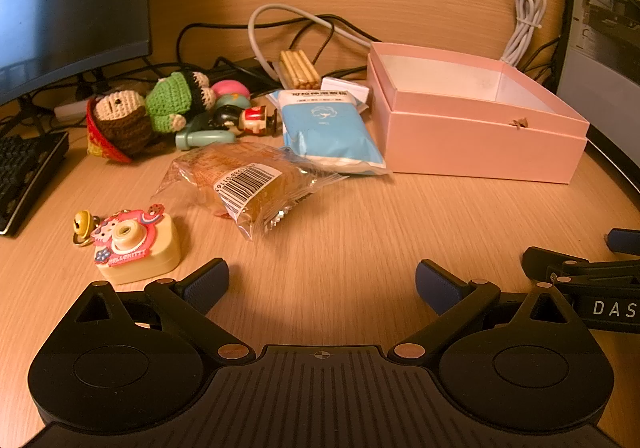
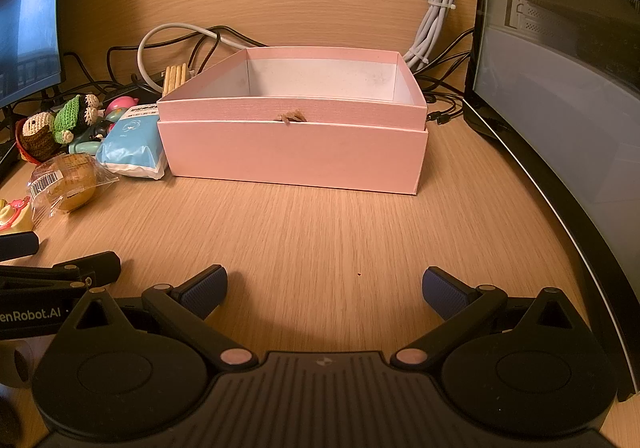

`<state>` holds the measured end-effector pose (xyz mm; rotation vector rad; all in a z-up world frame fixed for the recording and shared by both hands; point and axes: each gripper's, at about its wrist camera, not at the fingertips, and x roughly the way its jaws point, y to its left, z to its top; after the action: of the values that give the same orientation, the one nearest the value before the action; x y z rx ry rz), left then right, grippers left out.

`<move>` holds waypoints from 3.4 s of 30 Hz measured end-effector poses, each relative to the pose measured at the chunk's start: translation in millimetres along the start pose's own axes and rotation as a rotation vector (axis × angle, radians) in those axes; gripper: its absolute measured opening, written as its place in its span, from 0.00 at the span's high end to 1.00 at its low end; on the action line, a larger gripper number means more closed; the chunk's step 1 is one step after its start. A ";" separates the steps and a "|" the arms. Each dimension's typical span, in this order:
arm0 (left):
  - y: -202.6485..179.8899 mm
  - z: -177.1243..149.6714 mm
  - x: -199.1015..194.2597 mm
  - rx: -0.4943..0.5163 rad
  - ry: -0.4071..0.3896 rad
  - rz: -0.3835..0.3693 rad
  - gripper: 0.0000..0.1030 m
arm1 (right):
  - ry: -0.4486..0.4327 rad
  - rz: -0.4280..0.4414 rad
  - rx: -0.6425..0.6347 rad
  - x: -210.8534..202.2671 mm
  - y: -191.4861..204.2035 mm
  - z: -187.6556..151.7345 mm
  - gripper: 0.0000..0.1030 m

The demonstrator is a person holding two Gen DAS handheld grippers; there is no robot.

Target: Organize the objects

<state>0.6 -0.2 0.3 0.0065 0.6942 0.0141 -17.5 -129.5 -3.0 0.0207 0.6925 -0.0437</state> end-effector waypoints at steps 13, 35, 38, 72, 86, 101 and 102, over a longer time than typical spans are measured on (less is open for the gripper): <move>0.0 0.0 0.0 -0.001 0.000 0.001 0.01 | 0.000 0.000 0.000 -0.3 -0.3 0.5 0.00; 0.0 0.1 0.0 -0.003 0.000 0.003 0.01 | 0.000 0.000 0.000 -0.1 -0.4 0.4 0.00; 0.0 0.1 0.0 -0.002 0.000 0.003 0.01 | 0.000 0.000 0.000 -0.1 -0.5 0.5 0.00; 67.7 57.3 -23.1 -0.289 0.046 -0.057 0.25 | 0.060 0.075 -0.013 -41.1 -0.9 9.1 0.00; 72.3 90.6 51.5 -0.249 0.195 0.009 0.43 | 0.011 0.052 -0.073 -64.0 7.4 30.4 0.00; 178.4 86.2 -47.7 -0.248 0.083 -0.135 0.45 | -0.131 0.122 -0.529 16.4 203.6 99.4 0.11; 187.2 84.2 -49.5 -0.268 0.082 -0.140 0.45 | -0.134 0.101 -0.556 23.8 216.5 101.5 0.11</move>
<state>14.5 186.1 98.7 -0.3013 0.7692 -0.0268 75.8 82.6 60.9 -0.4765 0.5506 0.2434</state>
